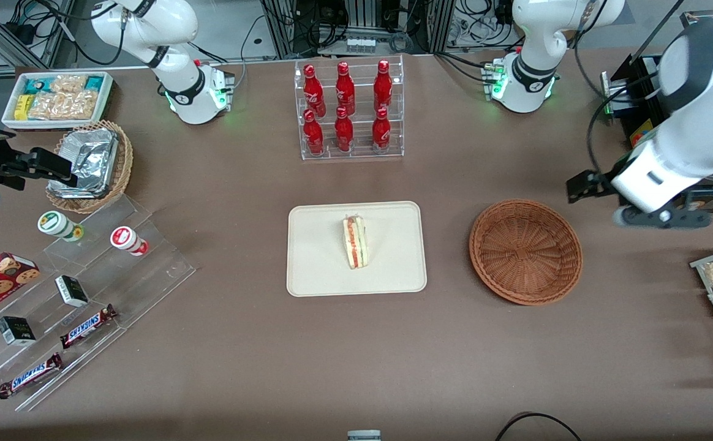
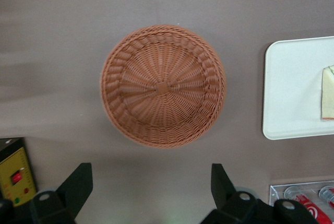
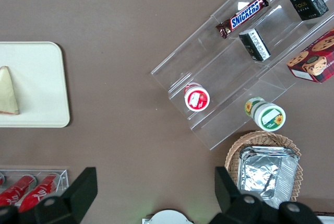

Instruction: Place sandwich from basket to tray

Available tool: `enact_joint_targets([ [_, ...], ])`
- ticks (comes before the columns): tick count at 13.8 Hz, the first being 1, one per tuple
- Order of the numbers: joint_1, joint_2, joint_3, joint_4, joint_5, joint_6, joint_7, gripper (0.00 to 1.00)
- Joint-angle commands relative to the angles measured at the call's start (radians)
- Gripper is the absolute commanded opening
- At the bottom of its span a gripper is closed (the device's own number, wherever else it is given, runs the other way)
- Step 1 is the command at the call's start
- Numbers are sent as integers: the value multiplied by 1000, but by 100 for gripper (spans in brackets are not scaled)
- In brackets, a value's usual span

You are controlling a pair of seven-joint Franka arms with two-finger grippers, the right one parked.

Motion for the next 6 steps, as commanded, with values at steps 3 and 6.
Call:
enact_joint_targets([
  [3,61,-42,-24,52,46,-101,41,100],
  [6,69,-48,-21,67,28,-129,42,100],
])
